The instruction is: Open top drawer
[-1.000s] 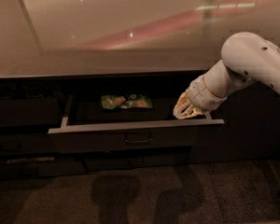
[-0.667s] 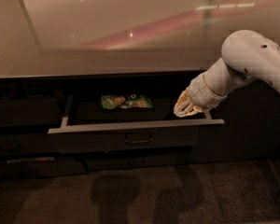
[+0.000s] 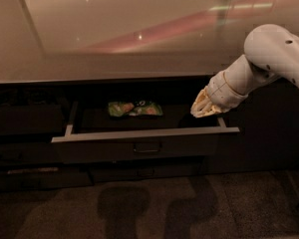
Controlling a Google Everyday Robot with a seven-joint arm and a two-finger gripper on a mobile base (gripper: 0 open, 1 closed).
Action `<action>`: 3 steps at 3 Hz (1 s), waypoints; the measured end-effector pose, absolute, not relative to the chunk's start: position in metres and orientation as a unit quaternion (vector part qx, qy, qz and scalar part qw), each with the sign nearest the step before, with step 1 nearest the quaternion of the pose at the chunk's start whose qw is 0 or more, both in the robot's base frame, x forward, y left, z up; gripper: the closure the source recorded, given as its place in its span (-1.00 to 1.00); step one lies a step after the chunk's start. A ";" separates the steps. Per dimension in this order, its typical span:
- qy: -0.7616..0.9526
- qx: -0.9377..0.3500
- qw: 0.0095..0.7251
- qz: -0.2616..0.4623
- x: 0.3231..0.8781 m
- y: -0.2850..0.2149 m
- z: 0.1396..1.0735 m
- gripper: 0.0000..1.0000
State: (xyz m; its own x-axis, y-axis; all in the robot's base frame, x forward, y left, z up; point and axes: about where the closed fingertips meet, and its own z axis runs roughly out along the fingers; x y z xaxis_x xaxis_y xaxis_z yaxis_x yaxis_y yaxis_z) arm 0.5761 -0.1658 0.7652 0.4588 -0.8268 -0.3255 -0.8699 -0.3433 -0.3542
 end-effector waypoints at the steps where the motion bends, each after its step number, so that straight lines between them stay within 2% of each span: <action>1: 0.537 -0.809 0.230 0.066 0.585 -0.177 0.743 1.00; 3: 0.571 -0.787 0.199 0.127 0.598 -0.198 0.678 1.00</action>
Offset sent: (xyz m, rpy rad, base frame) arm 0.0278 -0.0453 -0.1107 0.0290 0.2748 -0.0996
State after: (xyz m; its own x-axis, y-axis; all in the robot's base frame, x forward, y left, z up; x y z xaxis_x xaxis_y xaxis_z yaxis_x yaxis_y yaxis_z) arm 0.5976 -0.1985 0.6780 0.3165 -0.8474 -0.4264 -0.9482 -0.2697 -0.1678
